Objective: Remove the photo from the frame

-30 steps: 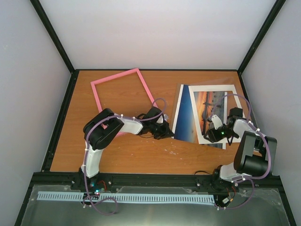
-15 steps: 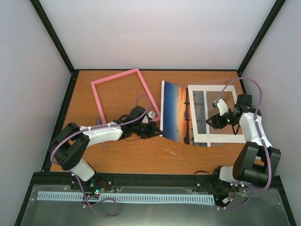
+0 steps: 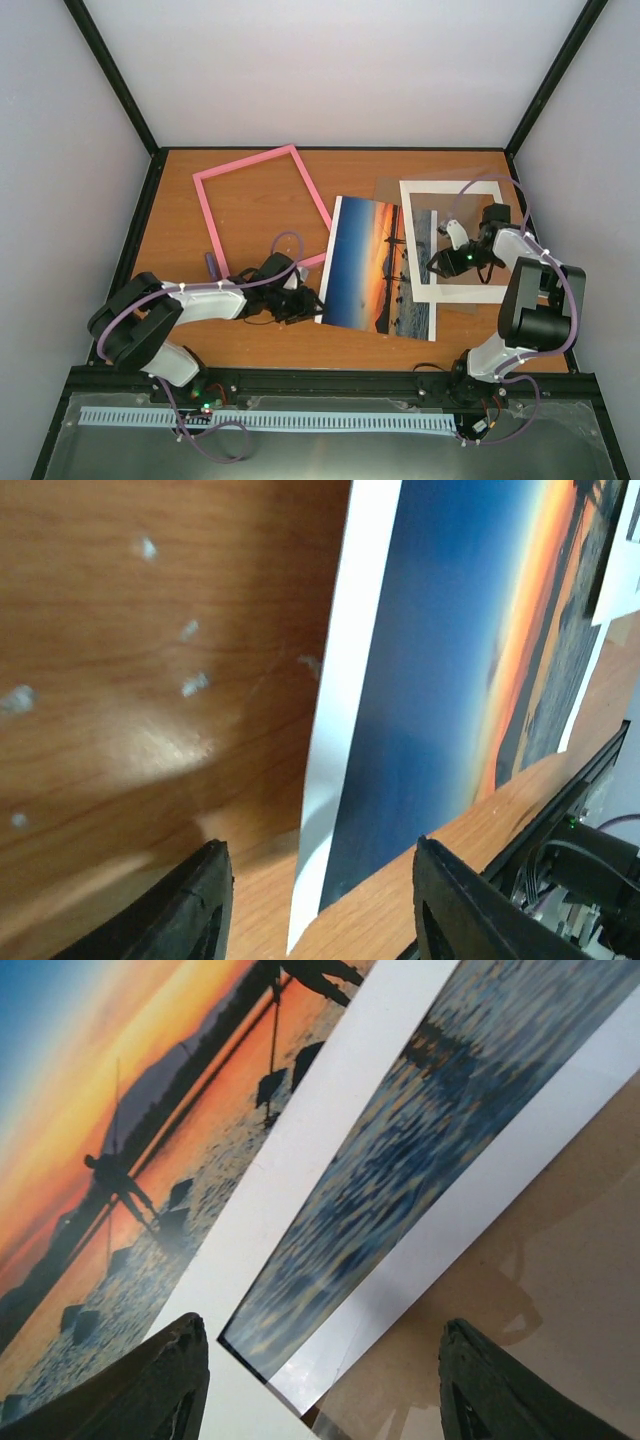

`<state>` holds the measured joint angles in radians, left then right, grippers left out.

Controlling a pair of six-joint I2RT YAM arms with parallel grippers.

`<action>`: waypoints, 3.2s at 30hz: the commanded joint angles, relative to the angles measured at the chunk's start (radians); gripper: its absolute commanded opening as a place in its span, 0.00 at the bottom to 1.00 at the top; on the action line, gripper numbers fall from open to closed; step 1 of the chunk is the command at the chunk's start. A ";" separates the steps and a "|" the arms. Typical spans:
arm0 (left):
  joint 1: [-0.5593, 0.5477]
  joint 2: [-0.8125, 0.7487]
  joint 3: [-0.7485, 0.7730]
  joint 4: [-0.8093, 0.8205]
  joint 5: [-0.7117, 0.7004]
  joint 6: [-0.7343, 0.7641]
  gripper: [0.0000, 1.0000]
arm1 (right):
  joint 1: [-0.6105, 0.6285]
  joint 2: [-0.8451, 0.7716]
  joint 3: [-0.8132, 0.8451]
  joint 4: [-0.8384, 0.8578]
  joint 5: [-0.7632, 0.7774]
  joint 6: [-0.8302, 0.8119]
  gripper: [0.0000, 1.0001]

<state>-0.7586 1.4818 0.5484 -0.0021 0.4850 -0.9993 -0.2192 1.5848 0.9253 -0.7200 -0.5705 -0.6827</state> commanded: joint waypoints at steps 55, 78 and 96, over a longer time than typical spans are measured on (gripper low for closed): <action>0.143 0.368 0.325 0.174 0.191 0.273 0.30 | 0.037 0.043 -0.052 0.039 0.003 0.029 0.60; 0.202 -0.200 0.499 -0.438 -0.088 0.368 0.01 | -0.007 -0.349 0.144 -0.109 -0.080 0.275 0.70; 0.170 0.655 1.693 -0.345 0.198 0.376 0.01 | -0.029 -0.520 0.452 -0.168 -0.080 0.497 0.77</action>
<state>-0.5663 2.0079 1.9770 -0.3637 0.5293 -0.5884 -0.2424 1.0943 1.2697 -0.8623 -0.6373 -0.2382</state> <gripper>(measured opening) 0.011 0.766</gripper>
